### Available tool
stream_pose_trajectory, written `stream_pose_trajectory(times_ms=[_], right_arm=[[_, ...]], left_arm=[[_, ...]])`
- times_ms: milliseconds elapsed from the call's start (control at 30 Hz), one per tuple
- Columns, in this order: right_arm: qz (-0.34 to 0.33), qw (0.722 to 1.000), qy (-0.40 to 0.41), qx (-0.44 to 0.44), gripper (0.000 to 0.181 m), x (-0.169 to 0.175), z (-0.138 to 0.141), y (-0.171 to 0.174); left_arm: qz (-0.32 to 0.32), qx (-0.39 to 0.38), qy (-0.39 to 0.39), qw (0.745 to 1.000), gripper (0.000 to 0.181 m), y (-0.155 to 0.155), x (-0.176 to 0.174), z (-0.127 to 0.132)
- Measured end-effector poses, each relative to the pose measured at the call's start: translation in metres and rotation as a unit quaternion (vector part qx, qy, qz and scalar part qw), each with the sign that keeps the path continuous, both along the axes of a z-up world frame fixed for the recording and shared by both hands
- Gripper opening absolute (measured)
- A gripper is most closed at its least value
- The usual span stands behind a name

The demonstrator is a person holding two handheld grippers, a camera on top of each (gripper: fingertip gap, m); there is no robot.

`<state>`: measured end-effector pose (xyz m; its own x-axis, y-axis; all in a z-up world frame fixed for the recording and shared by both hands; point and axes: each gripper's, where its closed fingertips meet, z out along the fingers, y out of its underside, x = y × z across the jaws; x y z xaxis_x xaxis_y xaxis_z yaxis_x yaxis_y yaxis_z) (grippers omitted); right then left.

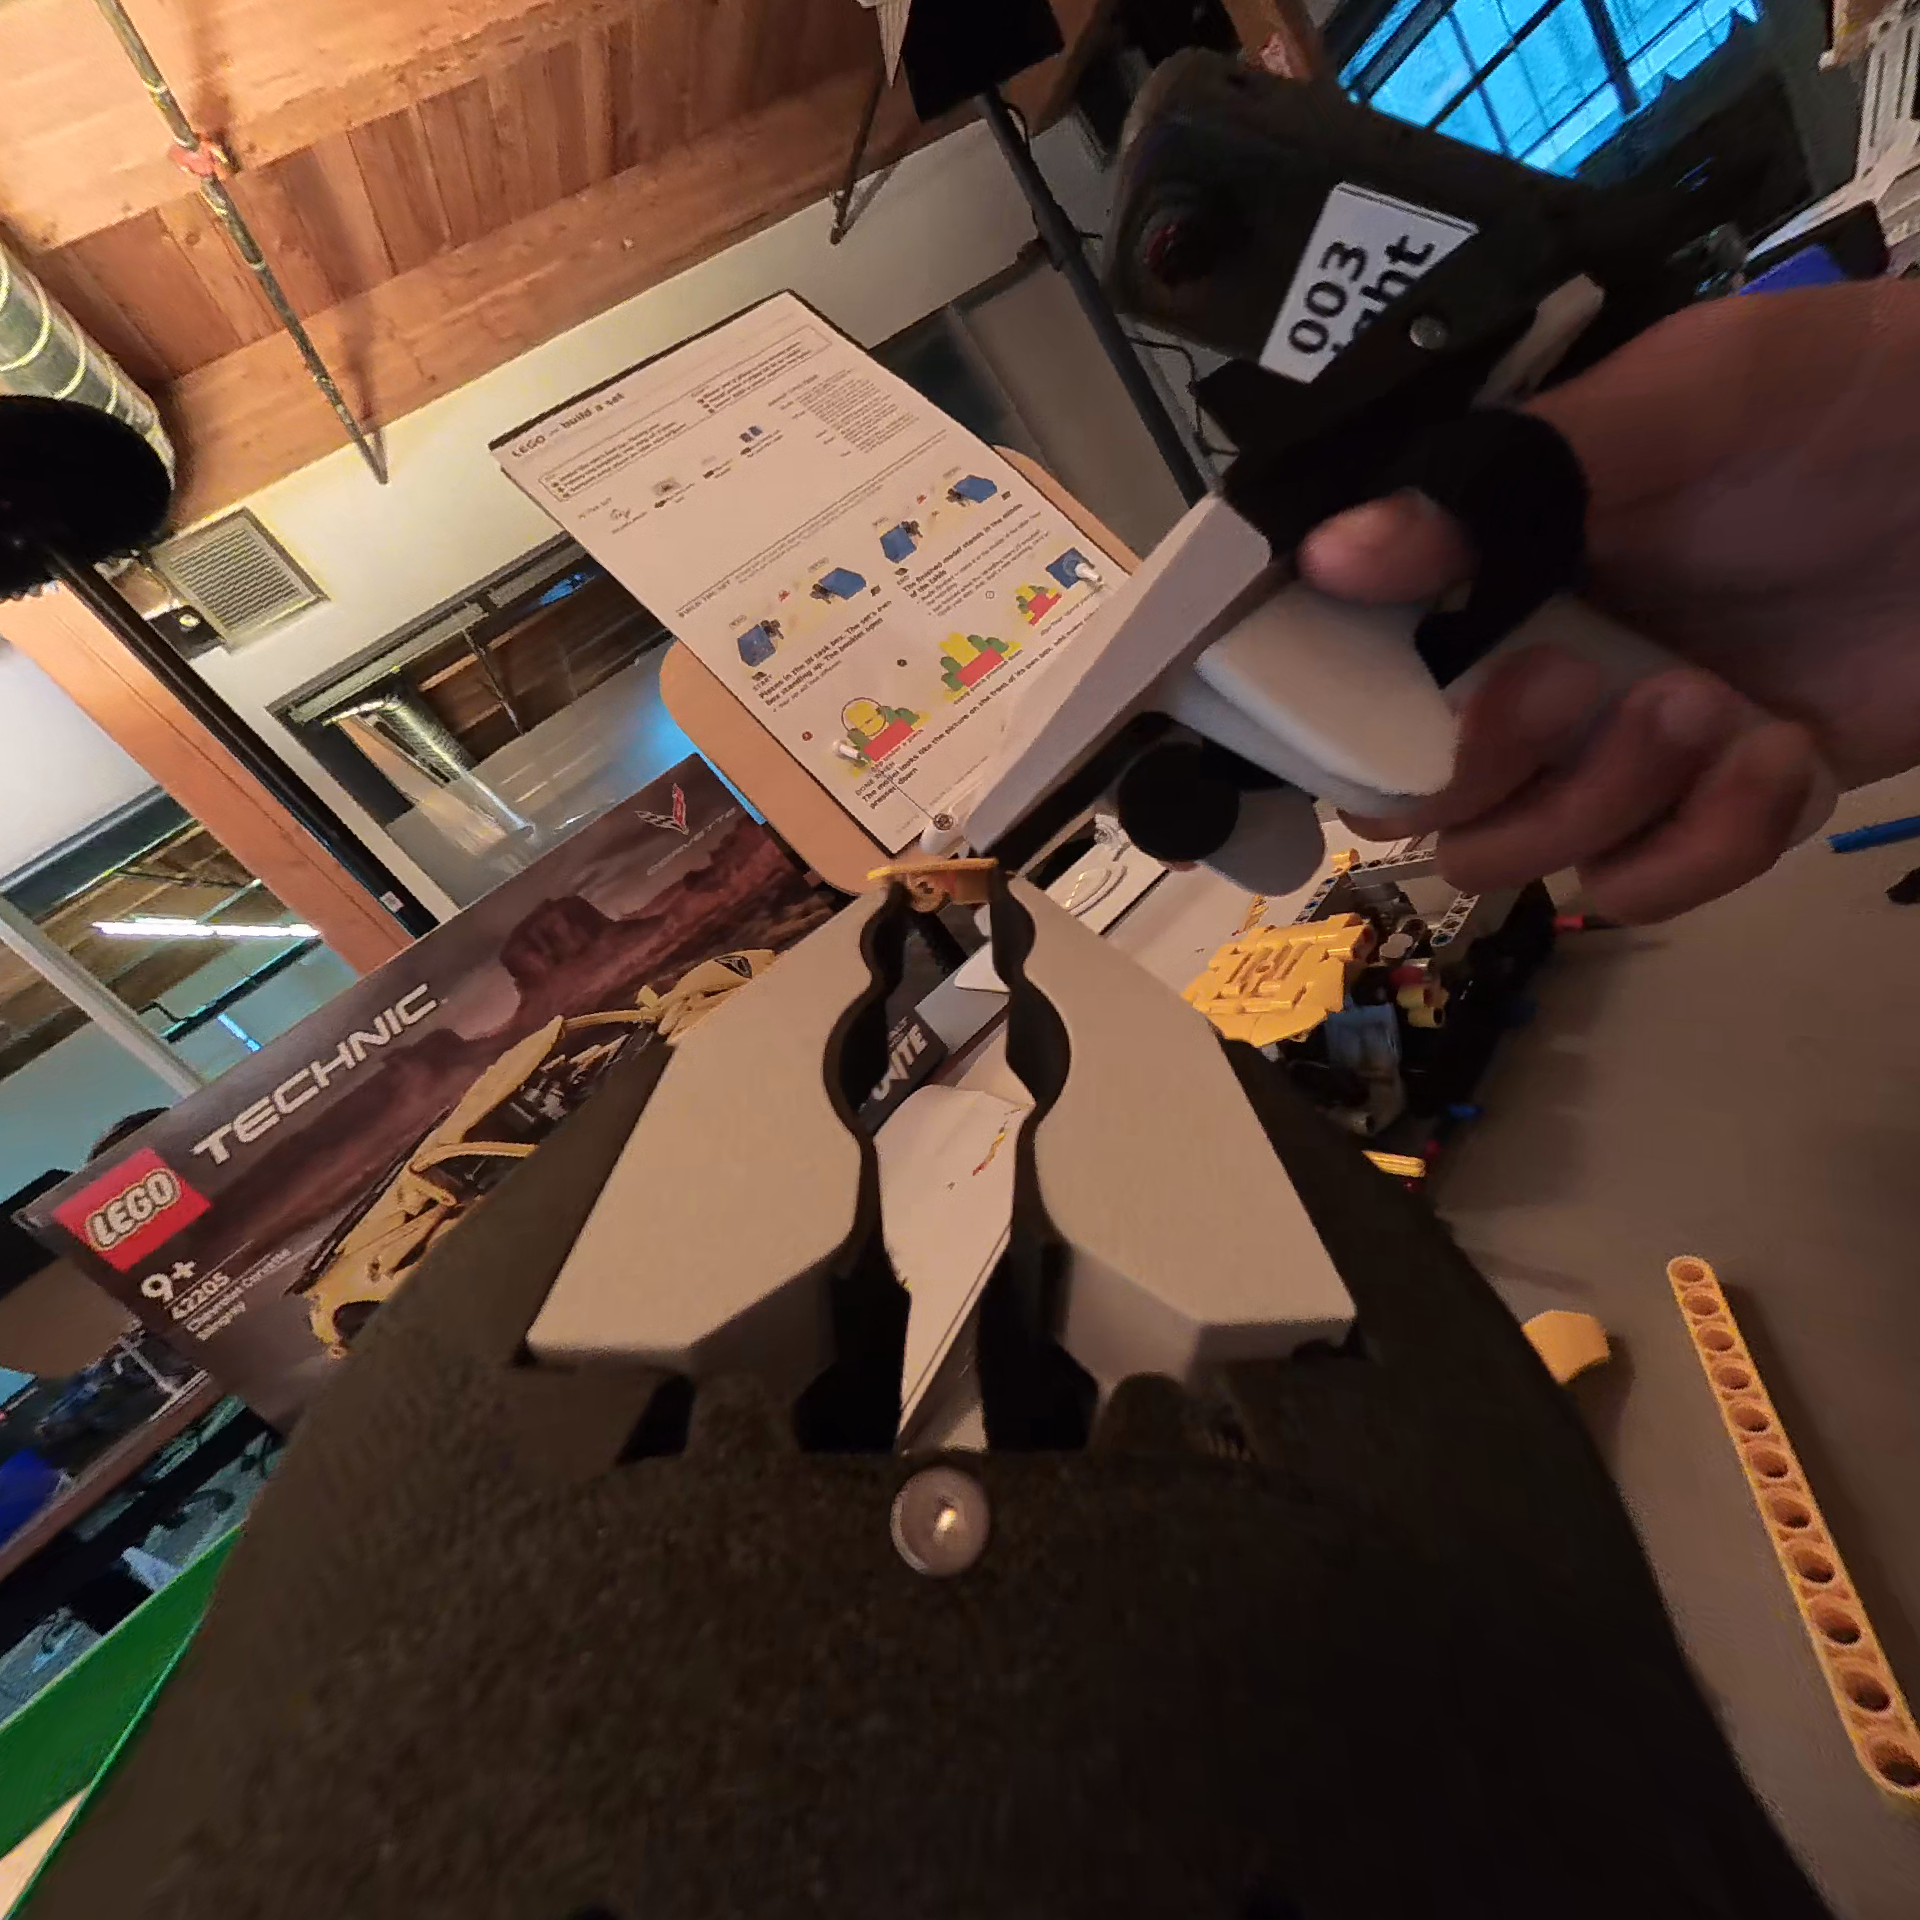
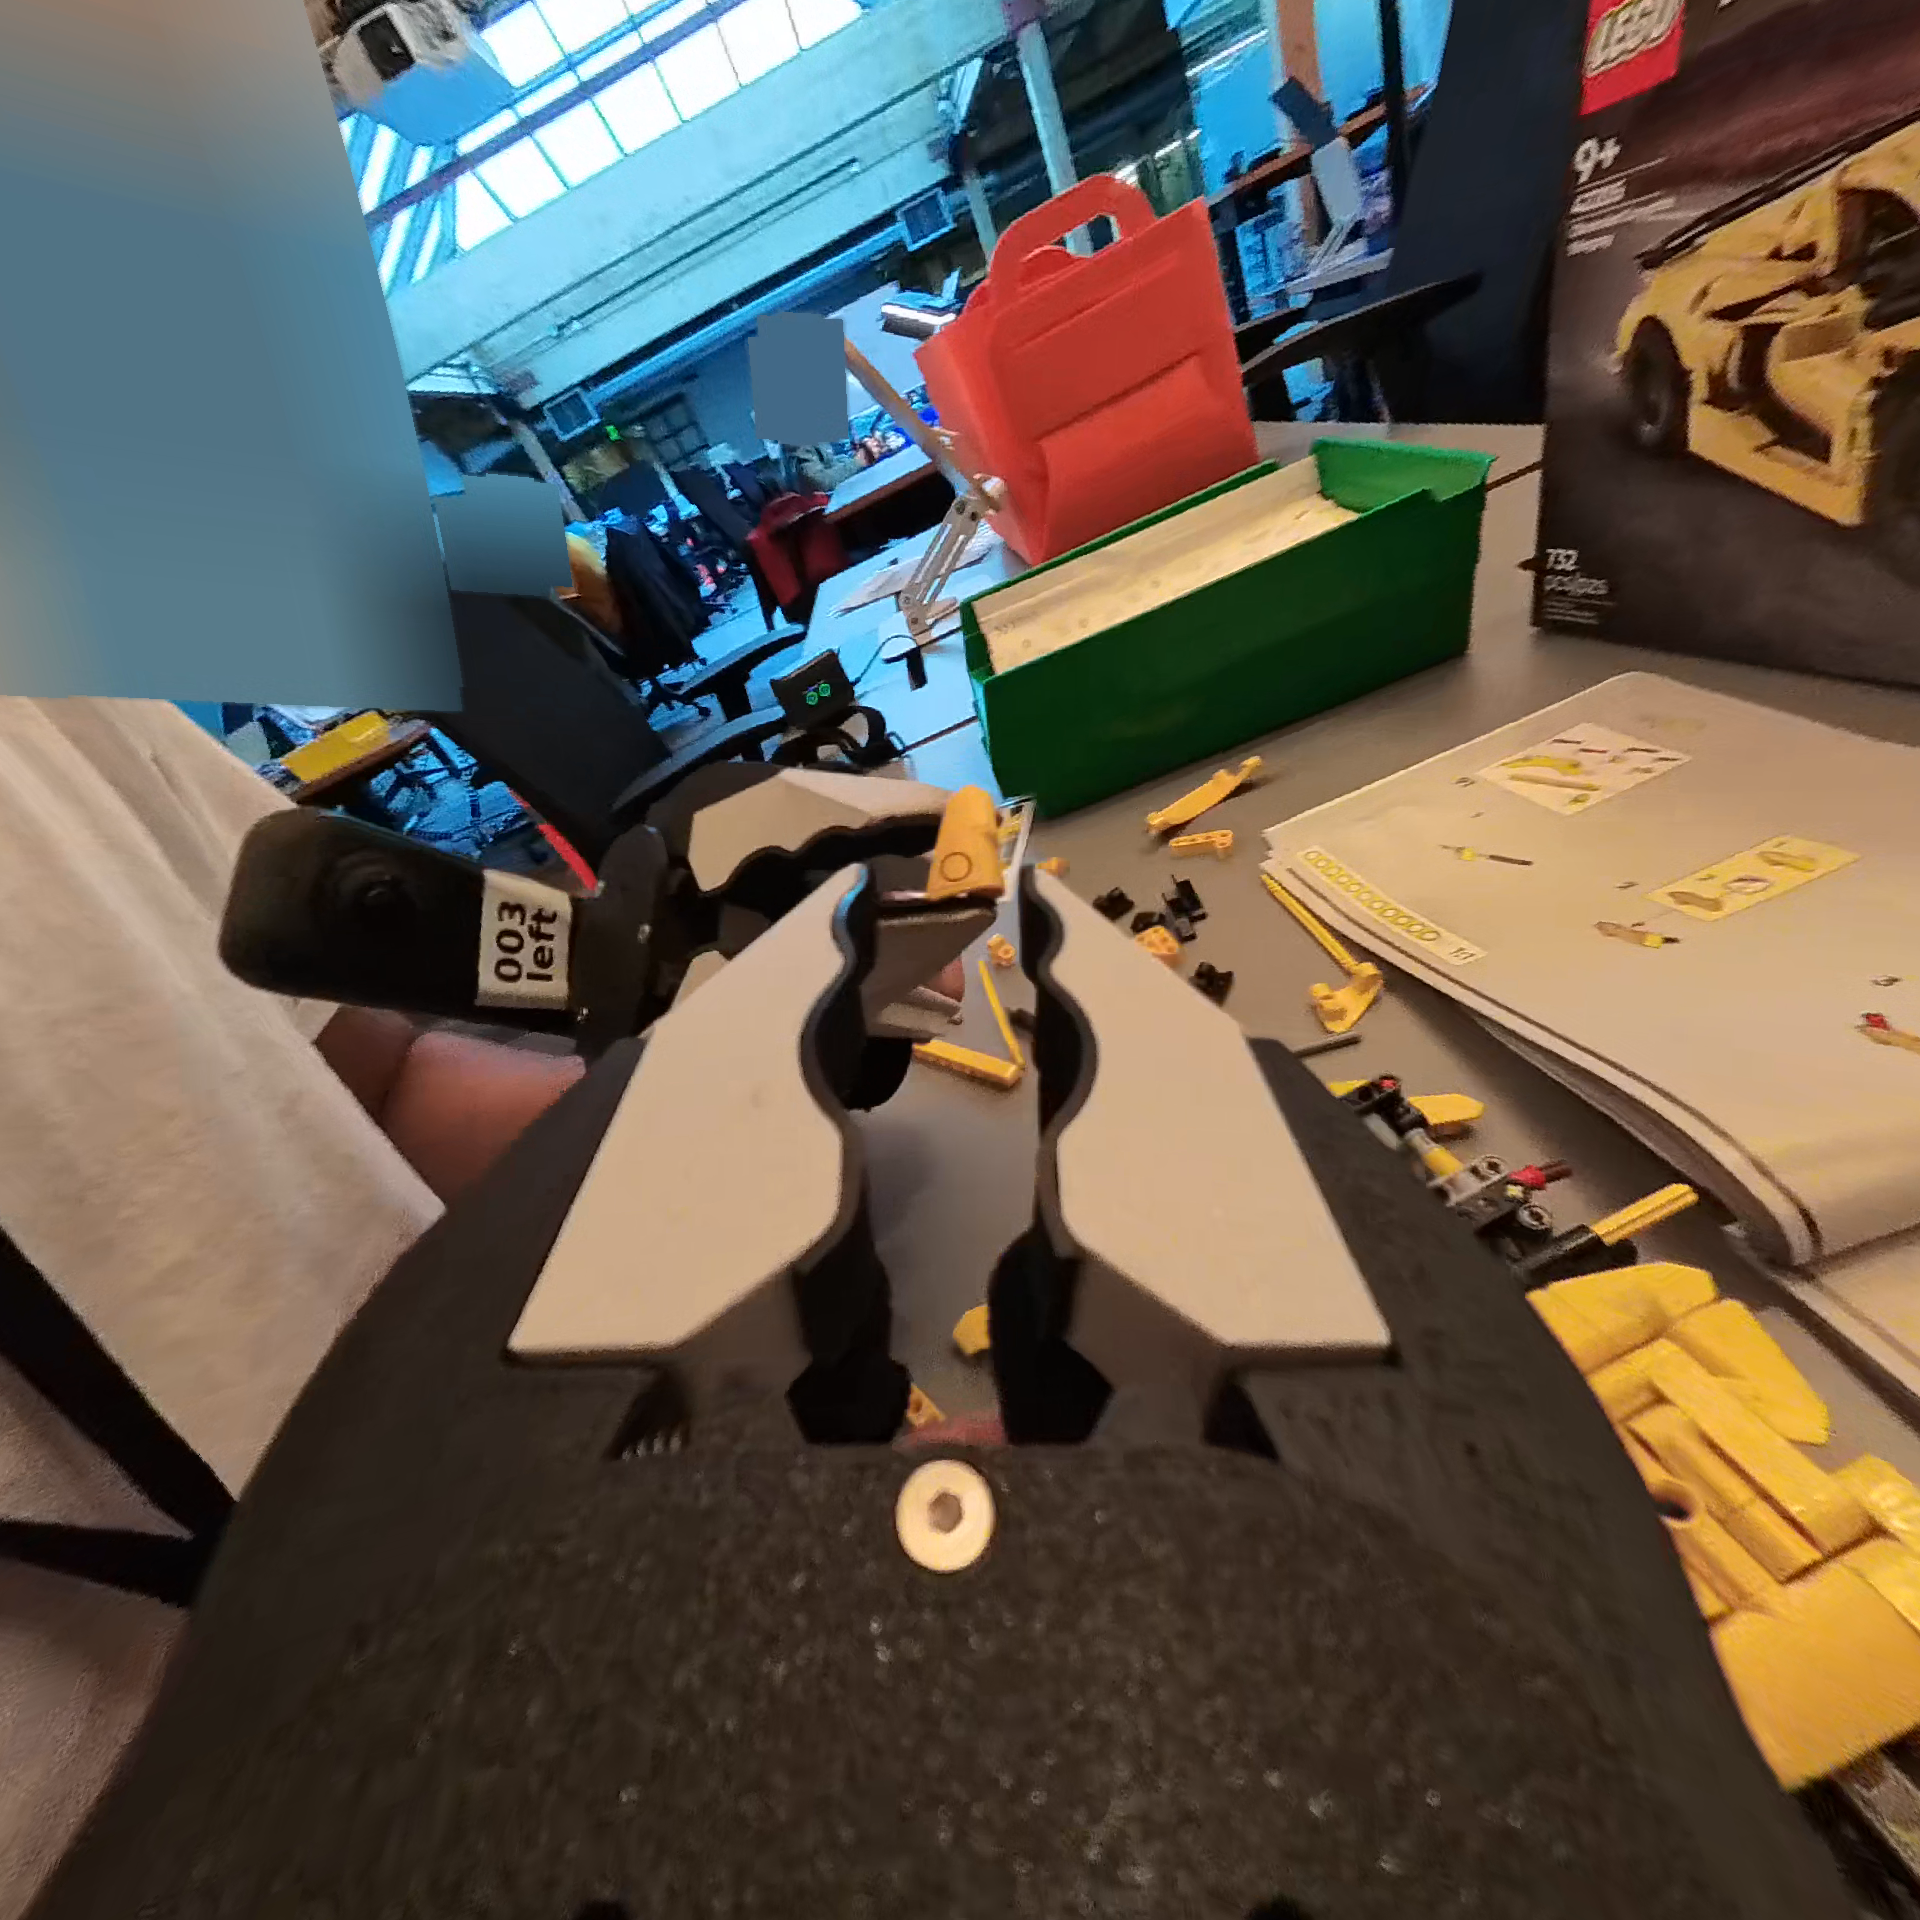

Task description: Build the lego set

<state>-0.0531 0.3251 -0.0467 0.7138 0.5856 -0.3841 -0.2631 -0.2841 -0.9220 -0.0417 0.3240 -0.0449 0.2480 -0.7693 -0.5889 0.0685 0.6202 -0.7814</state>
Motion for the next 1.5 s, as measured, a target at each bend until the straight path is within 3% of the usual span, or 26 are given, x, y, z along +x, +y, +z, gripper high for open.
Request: stream_pose_trajectory(times_ms=[167,333,500,533,633,767,867,933,1033,1167,1367,1500], right_arm=[[-0.011,0.999,-0.04,0.013,0.013,0.001,-0.001,-0.002],[-0.016,0.998,-0.058,0.016,0.013,0.003,-0.006,-0.002],[-0.027,0.995,-0.091,-0.004,0.013,0.012,-0.017,0.0],[-0.036,0.994,-0.105,-0.005,0.013,0.017,-0.02,0.001],[-0.07,0.98,-0.187,-0.016,0.013,0.036,-0.036,0.003],[-0.084,0.95,-0.297,-0.039,0.013,0.055,-0.059,0.001],[-0.105,0.941,-0.318,-0.042,0.013,0.066,-0.064,-0.001],[-0.125,0.94,-0.314,-0.046,0.013,0.074,-0.064,0.001],[-0.144,0.93,-0.333,-0.053,0.013,0.082,-0.071,0.002],[-0.142,0.928,-0.34,-0.05,0.013,0.083,-0.079,0.003],[-0.126,0.95,-0.283,-0.036,0.013,0.079,-0.072,0.002],[-0.055,0.966,-0.253,-0.028,0.013,0.058,-0.073,-0.006]], left_arm=[[-0.001,0.025,0.004,1.0,0.016,-0.007,0.001,-0.001],[0.01,0.03,0.018,0.999,0.016,-0.008,0.002,-0.005],[0.0,-0.027,0.065,0.998,0.018,-0.005,0.01,-0.021],[-0.004,-0.041,0.079,0.996,0.025,-0.003,0.011,-0.026],[-0.005,-0.096,0.103,0.99,0.025,0.008,0.011,-0.037],[-0.07,-0.272,0.141,0.949,0.024,0.029,0.004,-0.052],[-0.131,-0.383,0.125,0.906,0.024,0.048,-0.01,-0.047],[-0.136,-0.424,0.132,0.885,0.024,0.066,-0.017,-0.055],[-0.089,-0.427,0.128,0.891,0.024,0.09,-0.021,-0.064],[-0.057,-0.397,0.13,0.907,0.023,0.094,-0.019,-0.067],[-0.101,-0.4,0.143,0.9,0.023,0.078,-0.015,-0.069],[-0.204,-0.405,0.155,0.878,0.023,0.045,-0.014,-0.062]])
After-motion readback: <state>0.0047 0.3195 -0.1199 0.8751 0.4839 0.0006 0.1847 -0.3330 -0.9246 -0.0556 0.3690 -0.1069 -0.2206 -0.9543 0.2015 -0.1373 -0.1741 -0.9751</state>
